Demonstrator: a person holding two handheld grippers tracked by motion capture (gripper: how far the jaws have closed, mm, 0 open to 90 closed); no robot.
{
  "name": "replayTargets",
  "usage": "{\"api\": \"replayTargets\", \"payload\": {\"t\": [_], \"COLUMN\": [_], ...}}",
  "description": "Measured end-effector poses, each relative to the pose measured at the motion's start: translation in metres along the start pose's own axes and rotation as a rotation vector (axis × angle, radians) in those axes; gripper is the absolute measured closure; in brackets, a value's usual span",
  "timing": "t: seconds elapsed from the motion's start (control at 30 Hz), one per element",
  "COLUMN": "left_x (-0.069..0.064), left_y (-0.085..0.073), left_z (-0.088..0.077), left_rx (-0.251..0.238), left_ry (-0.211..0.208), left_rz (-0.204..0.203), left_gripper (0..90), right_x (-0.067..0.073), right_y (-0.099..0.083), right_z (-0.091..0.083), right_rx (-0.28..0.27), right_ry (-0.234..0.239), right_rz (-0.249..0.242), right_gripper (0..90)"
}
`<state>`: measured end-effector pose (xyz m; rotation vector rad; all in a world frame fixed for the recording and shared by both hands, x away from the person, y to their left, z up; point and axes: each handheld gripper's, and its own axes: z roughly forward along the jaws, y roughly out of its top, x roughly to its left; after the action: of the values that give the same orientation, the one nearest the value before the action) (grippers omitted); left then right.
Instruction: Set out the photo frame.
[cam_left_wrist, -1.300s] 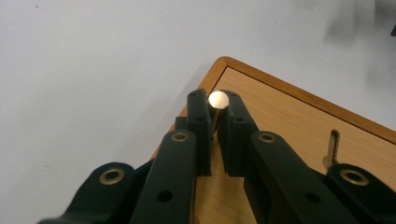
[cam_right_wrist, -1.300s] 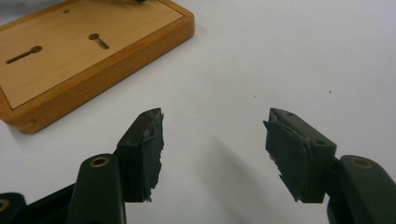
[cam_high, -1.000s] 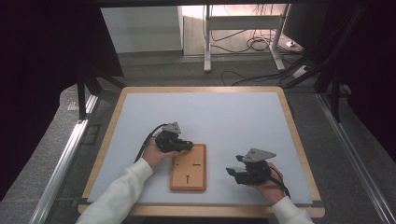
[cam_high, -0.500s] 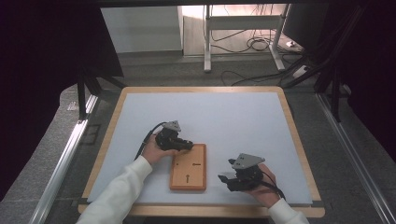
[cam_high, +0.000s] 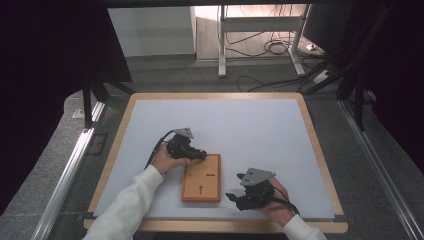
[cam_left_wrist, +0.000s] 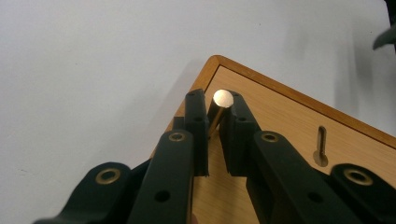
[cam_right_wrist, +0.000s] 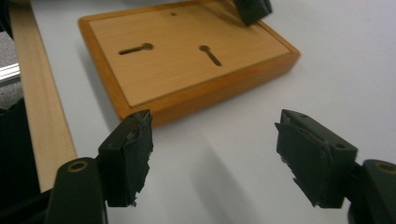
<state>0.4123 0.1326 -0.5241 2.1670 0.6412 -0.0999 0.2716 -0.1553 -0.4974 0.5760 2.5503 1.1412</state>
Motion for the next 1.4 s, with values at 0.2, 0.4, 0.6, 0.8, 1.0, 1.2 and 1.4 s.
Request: {"api": "replayTargets", "payload": {"t": [0.2, 0.4, 0.6, 0.8, 1.0, 1.2, 1.4], "left_x": [0.000, 0.003, 0.003, 0.004, 0.005, 0.006, 0.006], "left_y": [0.000, 0.001, 0.001, 0.002, 0.002, 0.002, 0.002], "left_z": [0.000, 0.000, 0.000, 0.000, 0.000, 0.000, 0.000], "left_rx": [0.001, 0.003, 0.004, 0.007, 0.010, 0.010, 0.014], "left_ry": [-0.002, -0.016, -0.017, -0.022, -0.028, -0.034, -0.037], "left_rz": [-0.008, -0.021, -0.023, -0.026, -0.032, -0.040, -0.048], "left_gripper": [82.7, 82.8, 82.7, 82.5, 82.4, 82.1, 82.0], "right_x": [0.017, 0.036, 0.052, 0.061, 0.065, 0.067, 0.067], "right_y": [0.011, 0.021, 0.028, 0.030, 0.032, 0.032, 0.032], "right_z": [0.009, 0.027, 0.043, 0.057, 0.063, 0.067, 0.071], "right_rx": [0.009, 0.051, 0.091, 0.121, 0.126, 0.131, 0.151], "right_ry": [0.009, 0.003, -0.031, -0.076, -0.109, -0.141, -0.184], "right_rz": [-0.042, -0.127, -0.211, -0.277, -0.302, -0.331, -0.362], "right_gripper": [22.4, 19.4, 19.4, 19.4, 19.3, 19.4, 19.8]}}
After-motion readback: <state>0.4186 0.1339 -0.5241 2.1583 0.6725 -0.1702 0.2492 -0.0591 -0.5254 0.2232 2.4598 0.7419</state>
